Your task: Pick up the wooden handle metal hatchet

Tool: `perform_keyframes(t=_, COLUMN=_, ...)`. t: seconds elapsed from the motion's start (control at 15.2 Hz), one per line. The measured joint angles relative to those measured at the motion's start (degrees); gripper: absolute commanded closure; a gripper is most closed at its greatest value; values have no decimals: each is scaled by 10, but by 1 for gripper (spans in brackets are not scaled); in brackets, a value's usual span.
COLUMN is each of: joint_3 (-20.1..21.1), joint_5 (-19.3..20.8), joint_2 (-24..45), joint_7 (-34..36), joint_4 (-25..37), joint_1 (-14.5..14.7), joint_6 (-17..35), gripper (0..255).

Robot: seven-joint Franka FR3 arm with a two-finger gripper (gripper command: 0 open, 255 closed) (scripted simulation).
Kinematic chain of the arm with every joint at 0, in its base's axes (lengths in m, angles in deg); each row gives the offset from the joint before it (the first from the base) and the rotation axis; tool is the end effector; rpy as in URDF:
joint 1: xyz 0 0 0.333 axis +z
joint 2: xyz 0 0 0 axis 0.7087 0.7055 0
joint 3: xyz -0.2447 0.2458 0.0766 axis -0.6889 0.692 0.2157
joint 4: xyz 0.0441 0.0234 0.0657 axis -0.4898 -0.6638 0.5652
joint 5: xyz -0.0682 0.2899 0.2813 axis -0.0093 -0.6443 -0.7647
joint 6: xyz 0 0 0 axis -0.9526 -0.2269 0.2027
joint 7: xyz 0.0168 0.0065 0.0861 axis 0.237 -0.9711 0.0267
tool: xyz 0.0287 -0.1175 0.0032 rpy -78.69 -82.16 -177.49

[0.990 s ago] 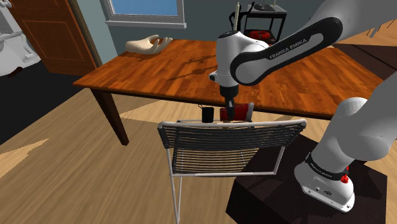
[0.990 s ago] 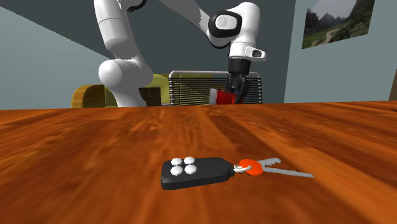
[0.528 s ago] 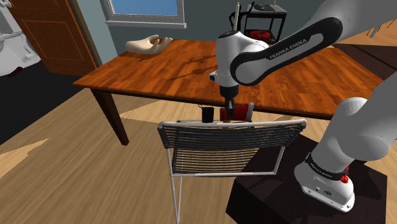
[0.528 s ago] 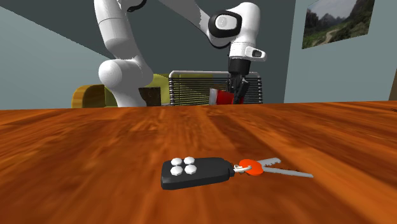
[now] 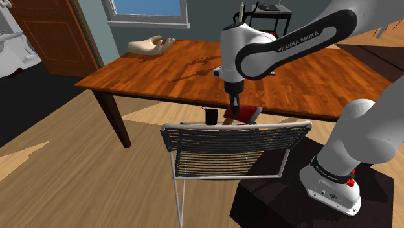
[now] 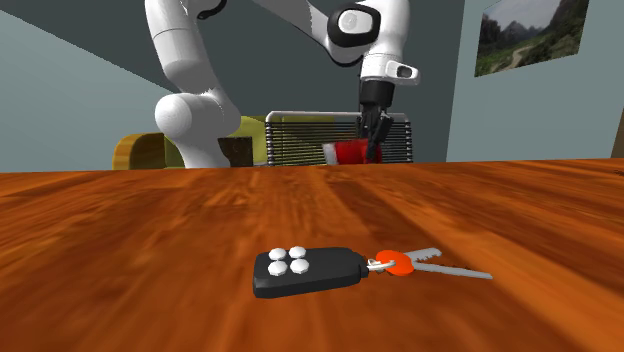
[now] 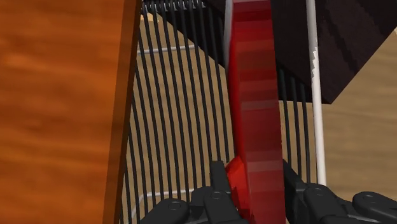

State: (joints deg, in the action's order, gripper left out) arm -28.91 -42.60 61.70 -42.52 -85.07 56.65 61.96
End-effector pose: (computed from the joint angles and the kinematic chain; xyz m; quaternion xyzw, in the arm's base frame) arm 0.4170 0.1359 0.4225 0.9348 0.3489 -0.0642 0.0151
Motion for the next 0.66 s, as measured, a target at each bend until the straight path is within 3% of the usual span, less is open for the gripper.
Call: perform_keyframes(t=0.66, joint_3=-2, joint_5=-2, joint_2=-26, joint_7=-4, joint_4=52, joint_1=0, joint_6=-78, gripper=255)
